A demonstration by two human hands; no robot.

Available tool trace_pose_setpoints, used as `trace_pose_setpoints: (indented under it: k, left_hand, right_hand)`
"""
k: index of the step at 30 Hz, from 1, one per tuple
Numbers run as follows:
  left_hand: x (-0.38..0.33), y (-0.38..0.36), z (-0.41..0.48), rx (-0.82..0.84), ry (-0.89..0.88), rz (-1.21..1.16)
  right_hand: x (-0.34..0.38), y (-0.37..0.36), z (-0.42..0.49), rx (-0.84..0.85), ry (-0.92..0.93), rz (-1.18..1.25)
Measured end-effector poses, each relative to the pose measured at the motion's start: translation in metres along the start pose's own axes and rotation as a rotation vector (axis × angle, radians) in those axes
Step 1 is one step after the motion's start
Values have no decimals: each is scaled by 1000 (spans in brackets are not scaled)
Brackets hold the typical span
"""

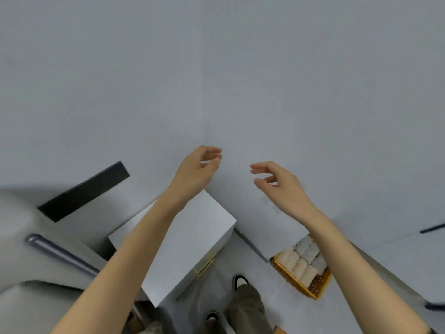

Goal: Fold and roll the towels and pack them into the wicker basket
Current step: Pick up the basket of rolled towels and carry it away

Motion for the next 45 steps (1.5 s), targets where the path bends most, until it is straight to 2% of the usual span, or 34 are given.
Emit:
trace_pose_setpoints:
  k: [11, 21, 28, 37, 45]
  left_hand:
    - [-22, -125, -36, 399, -82, 95]
    - [-37, -228, -86, 571, -114, 151]
    - [-26, -280, -144, 537, -128, 166]
    - [-13, -345, -240, 370, -67, 131]
    - [-9, -371, -267, 308, -42, 116]
  right_hand:
    - [-67, 70, -134, -293, -276, 21]
    - [-117, 113, -237, -464, -405, 78]
    - [-158, 133, -300, -446, -389, 80]
    - [-202, 188, -381, -313, -289, 78]
    - [-226, 214, -399, -291, -265, 72]
Point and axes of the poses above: each hand's wrist, its own z-axis towards the middle knuckle, its own y-axis out of the back of the hand, x = y × z, the point moved 1 cm from there along z, towards the middle knuckle, and after that the axes turned 10 degrees about -z, right-handed, at the moved point
